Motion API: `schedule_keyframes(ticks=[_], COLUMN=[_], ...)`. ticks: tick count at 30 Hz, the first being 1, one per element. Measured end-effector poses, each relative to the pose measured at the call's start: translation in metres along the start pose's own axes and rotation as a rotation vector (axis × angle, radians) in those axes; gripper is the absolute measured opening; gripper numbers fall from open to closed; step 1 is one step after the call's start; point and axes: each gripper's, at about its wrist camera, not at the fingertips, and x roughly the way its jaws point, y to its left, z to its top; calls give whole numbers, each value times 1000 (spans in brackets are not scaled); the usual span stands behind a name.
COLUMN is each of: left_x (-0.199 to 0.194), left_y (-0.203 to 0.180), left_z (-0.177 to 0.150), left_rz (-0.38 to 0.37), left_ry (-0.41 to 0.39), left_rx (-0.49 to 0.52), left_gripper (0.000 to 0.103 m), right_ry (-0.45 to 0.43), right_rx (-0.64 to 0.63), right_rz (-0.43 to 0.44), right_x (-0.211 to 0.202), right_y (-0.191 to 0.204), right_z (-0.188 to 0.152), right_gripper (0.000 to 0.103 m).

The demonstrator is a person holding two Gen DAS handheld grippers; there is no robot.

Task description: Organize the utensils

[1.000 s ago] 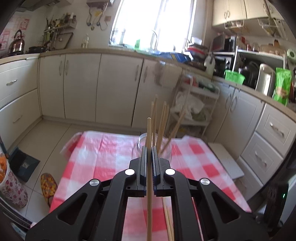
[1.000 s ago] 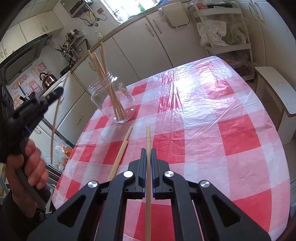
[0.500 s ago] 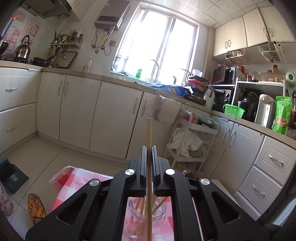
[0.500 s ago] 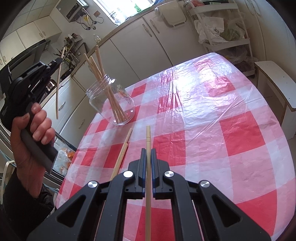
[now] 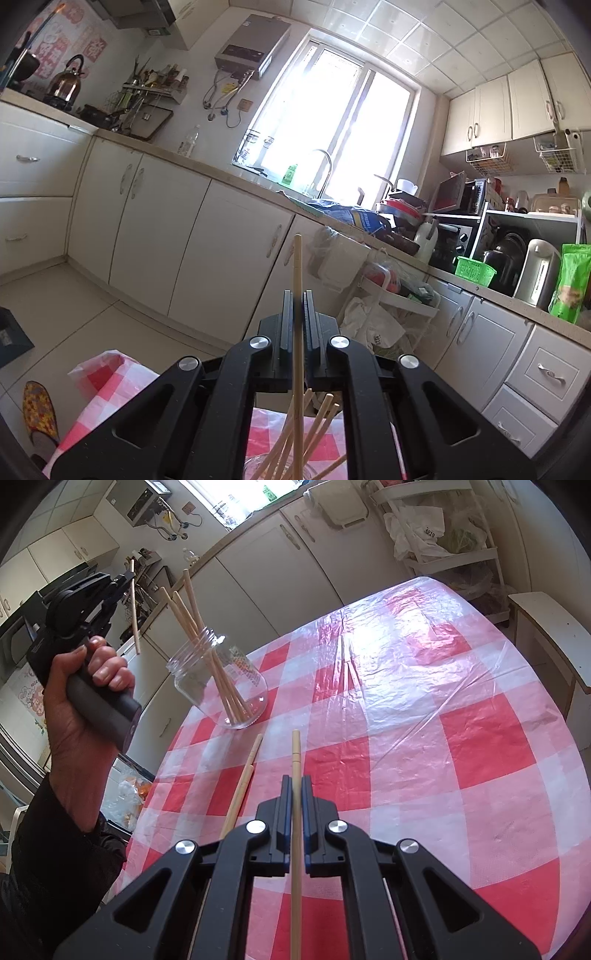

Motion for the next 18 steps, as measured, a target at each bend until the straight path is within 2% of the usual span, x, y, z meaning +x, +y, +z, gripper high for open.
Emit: schedule_keyframes(ticks=[7, 18], left_x=[12, 4], left_y=[5, 3], left_z=[-19, -47], left_rz=[15, 28], left_ry=[-9, -35], left_rx=[-17, 50], left_gripper=[5, 5], right_ry=[6, 9], right_rx=[5, 15], right_rz=[4, 4], right_x=[1, 1], right_y=[-1, -3], right_z=[0, 0], right_gripper=[6, 6])
